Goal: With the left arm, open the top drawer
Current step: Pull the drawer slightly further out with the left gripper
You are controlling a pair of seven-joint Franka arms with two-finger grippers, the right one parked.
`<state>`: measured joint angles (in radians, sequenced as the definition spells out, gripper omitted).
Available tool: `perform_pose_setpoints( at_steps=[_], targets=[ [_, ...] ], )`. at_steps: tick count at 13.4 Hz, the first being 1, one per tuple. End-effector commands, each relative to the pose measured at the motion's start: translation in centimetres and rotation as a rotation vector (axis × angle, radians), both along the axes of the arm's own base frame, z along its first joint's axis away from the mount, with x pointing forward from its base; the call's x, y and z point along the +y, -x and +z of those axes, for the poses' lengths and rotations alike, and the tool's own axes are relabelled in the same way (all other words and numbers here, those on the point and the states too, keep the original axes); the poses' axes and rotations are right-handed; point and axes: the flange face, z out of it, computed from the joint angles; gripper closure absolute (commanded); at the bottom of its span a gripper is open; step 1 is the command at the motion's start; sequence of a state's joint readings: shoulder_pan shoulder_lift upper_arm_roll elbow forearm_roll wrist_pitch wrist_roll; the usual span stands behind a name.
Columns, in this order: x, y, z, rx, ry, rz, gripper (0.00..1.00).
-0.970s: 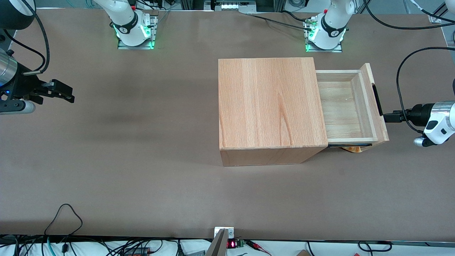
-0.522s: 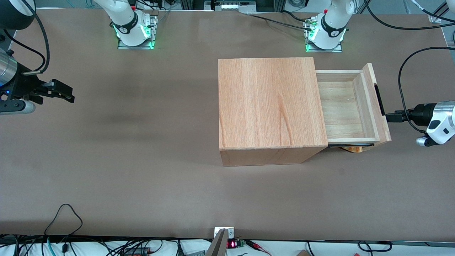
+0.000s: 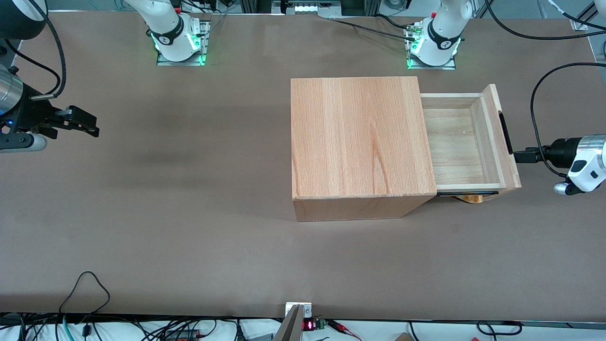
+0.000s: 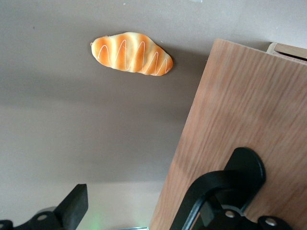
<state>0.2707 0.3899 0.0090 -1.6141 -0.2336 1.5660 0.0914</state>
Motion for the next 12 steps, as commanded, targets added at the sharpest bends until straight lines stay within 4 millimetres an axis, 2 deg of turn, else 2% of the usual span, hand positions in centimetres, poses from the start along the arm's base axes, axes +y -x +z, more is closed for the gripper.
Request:
perform_pose_setpoints(
  at_steps=[1, 5, 9, 12],
  targets=[
    [0.6, -0.4, -0.1, -0.014, -0.029, -0.014, 0.0],
    [0.4, -0.5, 2.1, 0.004, -0.018, -0.027, 0.0],
    [0.4, -0.5, 3.4, 0.004, -0.018, -0.029, 0.0],
    [0.5, -0.6, 5.9, 0.008, -0.013, -0.043, 0.0]
  ],
)
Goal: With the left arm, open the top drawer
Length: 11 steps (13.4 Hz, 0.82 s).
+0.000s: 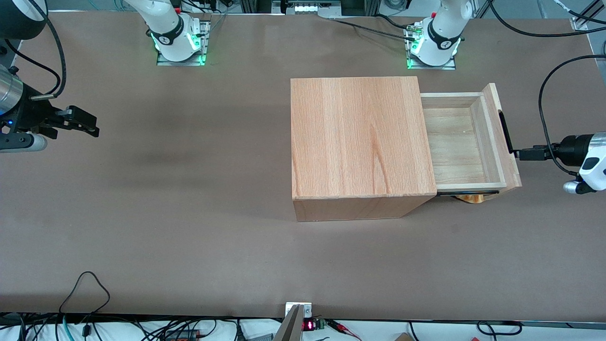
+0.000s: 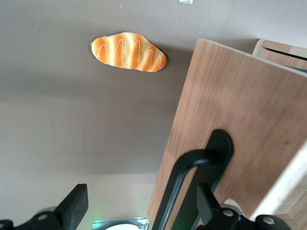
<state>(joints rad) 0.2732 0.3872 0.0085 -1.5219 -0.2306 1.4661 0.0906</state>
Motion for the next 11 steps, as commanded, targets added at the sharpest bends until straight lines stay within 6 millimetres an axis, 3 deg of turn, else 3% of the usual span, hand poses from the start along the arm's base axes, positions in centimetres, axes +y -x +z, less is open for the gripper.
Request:
perform_pose_setpoints(
  at_steps=[1, 6, 11],
  targets=[
    [0.4, -0.1, 2.8, 0.007, -0.02, -0.027, 0.0],
    [0.0, 0.3, 7.2, 0.008, -0.06, -0.069, 0.0],
    [-2.3, 0.2, 14.5, -0.123, -0.121, -0.106, 0.0]
  ],
)
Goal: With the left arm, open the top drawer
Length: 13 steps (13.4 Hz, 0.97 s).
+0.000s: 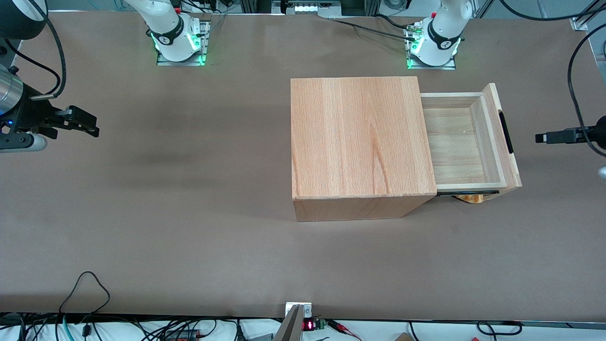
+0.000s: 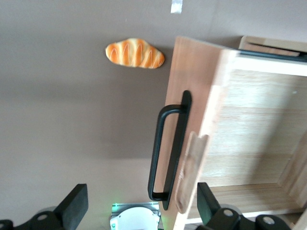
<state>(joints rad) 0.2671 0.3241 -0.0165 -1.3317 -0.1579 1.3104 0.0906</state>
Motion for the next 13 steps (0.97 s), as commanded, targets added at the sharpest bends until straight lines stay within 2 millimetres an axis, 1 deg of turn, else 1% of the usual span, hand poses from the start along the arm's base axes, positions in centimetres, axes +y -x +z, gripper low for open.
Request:
perform_pose_setpoints(
  at_steps=[1, 3, 4, 5, 6, 7, 8, 9, 10, 11, 13],
  targets=[
    [-2.4, -0.4, 4.2, -0.062, -0.076, -0.059, 0.0],
    [-6.8, -1.2, 5.2, -0.083, -0.138, -0.138, 0.0],
    [-8.4, -1.5, 5.6, -0.101, -0.144, -0.16, 0.0],
    [-9.4, -1.7, 5.9, -0.114, -0.146, -0.174, 0.0],
    [-11.5, -1.9, 5.9, -0.122, -0.153, -0.196, 0.0],
    [-12.9, -2.1, 6.0, -0.128, -0.191, -0.205, 0.0],
    [-13.6, -2.1, 6.2, -0.133, -0.22, -0.222, 0.0],
    [-15.6, -1.9, 6.5, -0.139, -0.226, -0.254, 0.0],
    [-15.9, -1.3, 7.7, -0.158, -0.226, -0.258, 0.0],
    [-15.9, -1.0, 8.5, -0.174, -0.228, -0.258, 0.0],
    [-15.2, -1.0, 8.5, -0.171, -0.22, -0.245, 0.0]
  ],
)
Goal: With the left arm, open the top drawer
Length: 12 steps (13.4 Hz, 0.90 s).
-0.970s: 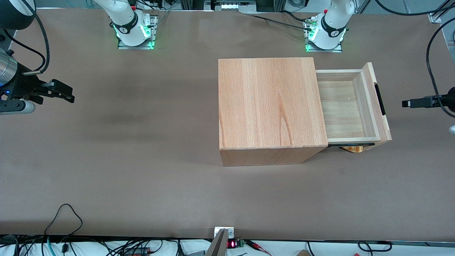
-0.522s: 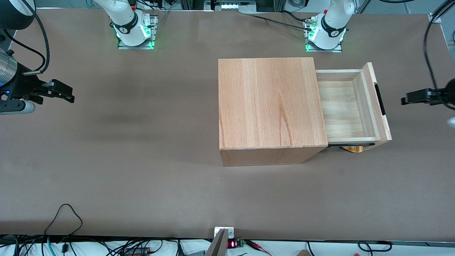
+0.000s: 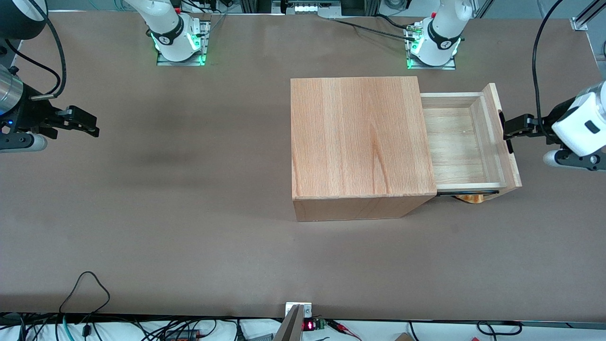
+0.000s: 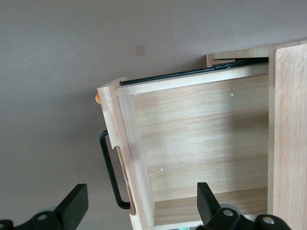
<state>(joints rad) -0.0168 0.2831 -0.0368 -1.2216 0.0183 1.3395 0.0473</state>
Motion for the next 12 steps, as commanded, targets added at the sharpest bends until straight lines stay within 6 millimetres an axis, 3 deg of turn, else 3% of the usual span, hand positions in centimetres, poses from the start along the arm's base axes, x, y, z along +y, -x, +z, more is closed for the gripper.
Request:
perform_pose_setpoints(
  at_steps=[1, 6, 9, 12],
  targets=[
    [1.8, 0.4, 1.2, -0.015, -0.01, 0.021, 0.0],
    [2.3, 0.2, 0.6, -0.022, 0.001, 0.029, 0.0],
    [4.1, 2.1, 0.5, -0.079, 0.002, 0.06, 0.0],
    [4.1, 4.4, 0.5, -0.111, -0.001, 0.06, 0.0]
  ],
)
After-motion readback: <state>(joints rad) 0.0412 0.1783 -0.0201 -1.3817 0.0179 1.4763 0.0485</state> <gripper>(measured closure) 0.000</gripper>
